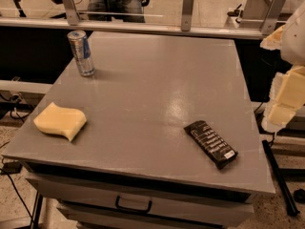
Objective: Move rxbar chocolate near sponge
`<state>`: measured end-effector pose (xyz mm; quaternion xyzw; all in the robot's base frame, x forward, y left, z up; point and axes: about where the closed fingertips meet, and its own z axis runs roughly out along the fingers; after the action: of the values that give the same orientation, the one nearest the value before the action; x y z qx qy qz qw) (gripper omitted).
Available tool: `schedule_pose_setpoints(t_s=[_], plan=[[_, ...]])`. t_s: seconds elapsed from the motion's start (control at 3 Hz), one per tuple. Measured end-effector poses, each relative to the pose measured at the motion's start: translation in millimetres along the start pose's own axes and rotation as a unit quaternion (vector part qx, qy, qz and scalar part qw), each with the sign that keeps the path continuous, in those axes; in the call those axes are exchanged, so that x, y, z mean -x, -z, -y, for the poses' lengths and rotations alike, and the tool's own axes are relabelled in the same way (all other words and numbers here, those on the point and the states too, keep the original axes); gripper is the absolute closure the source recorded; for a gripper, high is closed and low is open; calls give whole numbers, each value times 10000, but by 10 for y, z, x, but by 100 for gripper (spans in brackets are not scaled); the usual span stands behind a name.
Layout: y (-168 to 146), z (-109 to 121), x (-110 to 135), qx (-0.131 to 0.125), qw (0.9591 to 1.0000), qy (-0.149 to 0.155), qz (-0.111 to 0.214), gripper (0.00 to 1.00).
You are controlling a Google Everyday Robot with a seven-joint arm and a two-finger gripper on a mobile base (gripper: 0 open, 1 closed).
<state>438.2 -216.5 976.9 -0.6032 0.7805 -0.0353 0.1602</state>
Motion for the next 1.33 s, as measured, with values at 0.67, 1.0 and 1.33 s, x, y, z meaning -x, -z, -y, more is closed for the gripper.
schedule_pose_setpoints(t_s=[0.67,1.0,1.33], plan=[[-19,-9,6,79,9999,58,89,0],[-150,-52,79,433,9979,130,474,0],[-331,-76,227,448,9980,89,446,0]])
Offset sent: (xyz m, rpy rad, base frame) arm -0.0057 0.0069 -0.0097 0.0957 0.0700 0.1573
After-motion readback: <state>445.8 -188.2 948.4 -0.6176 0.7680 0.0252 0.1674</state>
